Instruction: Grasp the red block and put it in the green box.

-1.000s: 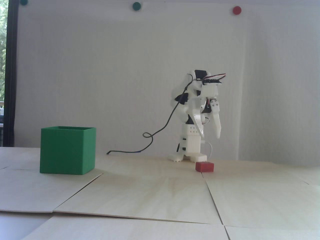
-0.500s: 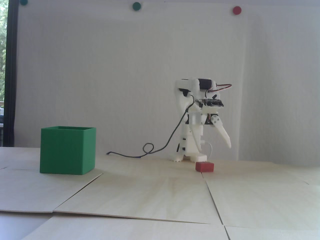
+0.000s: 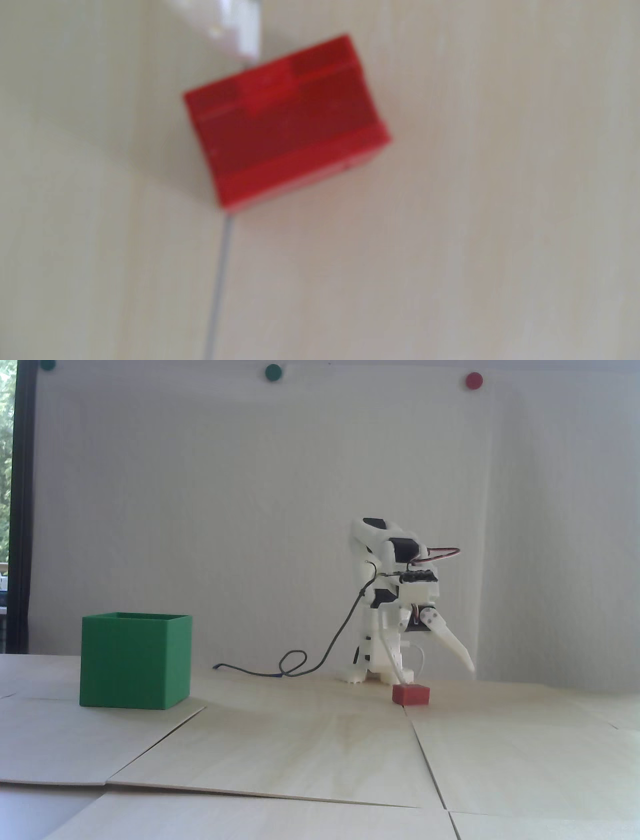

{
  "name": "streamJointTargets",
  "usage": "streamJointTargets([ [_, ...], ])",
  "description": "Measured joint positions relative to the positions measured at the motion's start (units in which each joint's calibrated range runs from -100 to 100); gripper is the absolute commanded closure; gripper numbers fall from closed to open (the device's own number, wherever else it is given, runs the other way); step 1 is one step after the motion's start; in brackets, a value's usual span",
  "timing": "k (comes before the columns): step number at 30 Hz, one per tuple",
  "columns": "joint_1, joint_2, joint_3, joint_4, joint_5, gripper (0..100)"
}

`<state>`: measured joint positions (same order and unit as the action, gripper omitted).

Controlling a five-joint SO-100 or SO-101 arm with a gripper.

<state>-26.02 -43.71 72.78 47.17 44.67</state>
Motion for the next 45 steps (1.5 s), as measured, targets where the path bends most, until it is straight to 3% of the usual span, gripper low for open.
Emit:
streamJointTargets([
  [14, -6.7, 0.0, 0.0, 1.7, -6.7, 57],
  [21, -6.6, 0.0, 0.0, 2.4, -6.8, 57],
  [35, -4.7, 0.0, 0.0, 13.6, 0.8, 57],
  [38, -3.6, 0.0, 0.0, 13.6, -0.4, 57],
  [45, 1.3, 0.0, 0.0, 13.6, -12.0, 57],
])
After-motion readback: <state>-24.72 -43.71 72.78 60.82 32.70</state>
